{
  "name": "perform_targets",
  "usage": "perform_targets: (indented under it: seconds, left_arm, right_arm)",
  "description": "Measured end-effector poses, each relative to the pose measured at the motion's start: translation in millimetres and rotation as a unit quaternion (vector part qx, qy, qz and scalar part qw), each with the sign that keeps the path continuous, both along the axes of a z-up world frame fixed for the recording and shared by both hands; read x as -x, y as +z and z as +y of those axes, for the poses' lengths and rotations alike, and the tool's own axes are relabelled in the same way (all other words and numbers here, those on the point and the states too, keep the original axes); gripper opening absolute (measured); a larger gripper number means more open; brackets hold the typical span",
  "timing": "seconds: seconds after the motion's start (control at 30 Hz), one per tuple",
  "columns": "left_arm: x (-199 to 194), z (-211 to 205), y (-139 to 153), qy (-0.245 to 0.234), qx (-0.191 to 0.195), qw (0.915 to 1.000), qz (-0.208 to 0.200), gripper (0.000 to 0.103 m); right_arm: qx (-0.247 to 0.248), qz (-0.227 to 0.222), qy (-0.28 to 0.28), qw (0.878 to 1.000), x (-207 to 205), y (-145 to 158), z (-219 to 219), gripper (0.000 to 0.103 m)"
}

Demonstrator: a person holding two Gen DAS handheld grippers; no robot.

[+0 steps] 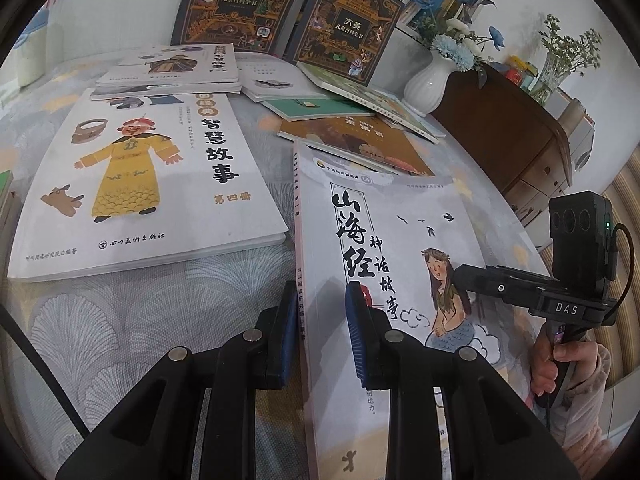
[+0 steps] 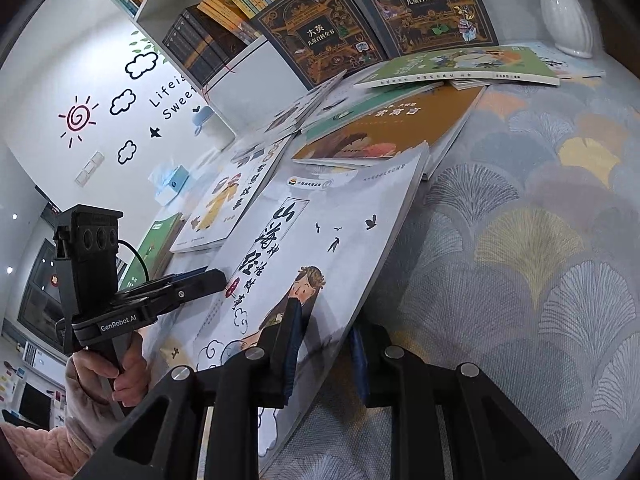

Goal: Organize books

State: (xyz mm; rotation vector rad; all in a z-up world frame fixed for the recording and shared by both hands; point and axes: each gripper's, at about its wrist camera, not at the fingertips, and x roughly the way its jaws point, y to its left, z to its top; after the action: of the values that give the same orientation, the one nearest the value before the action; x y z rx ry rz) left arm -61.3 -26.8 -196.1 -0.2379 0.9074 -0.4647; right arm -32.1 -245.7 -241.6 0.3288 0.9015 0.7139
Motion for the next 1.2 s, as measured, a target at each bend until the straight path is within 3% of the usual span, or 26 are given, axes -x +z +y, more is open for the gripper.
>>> perform_targets:
  seconds: [0.27, 0.43, 0.87, 0.97, 1.07, 1.13, 1.2]
  left_arm:
    - [1, -1, 0, 0.002, -0.003, 1.0000, -0.002, 0.024]
    - [5, -9, 2, 0.005, -0.032, 0.9993, -0.015, 0.026]
    - [3, -4, 0, 0.005, -0.011, 0.9999, -0.010, 0.026]
    - [2, -1, 2, 0.012, -0.006, 0.9999, 0.009, 0.025]
    - [3, -3, 12, 0.011, -0.032, 0.9985, 0.043, 0.024]
    - [8, -6, 20, 0.008, -0.065, 0.9970, 0.042, 0.025]
    - [12, -6, 27, 0.004, -0.076, 0.9964, 0.037, 0.025]
  right_arm:
    - [-0.002, 0.001, 0.001, 1.000, -1, -1, -2, 0.021]
    - [-0.001, 0.000, 0.000, 1.000, -1, -1, -1, 0.021]
    - [-0.004, 0.004, -0.003, 1.000, 0, -1, -2, 0.021]
    - [0.011, 0.006, -0.020, 1.000, 4, 4, 3, 0.021]
    - [0.020, 0.003, -0.019, 1.000, 12, 16, 12, 0.023]
    - [0.006, 0.007, -0.005, 1.000, 16, 25, 16, 0.022]
    - [0.023, -0.007, 0.002, 1.000, 21, 40, 26, 0.022]
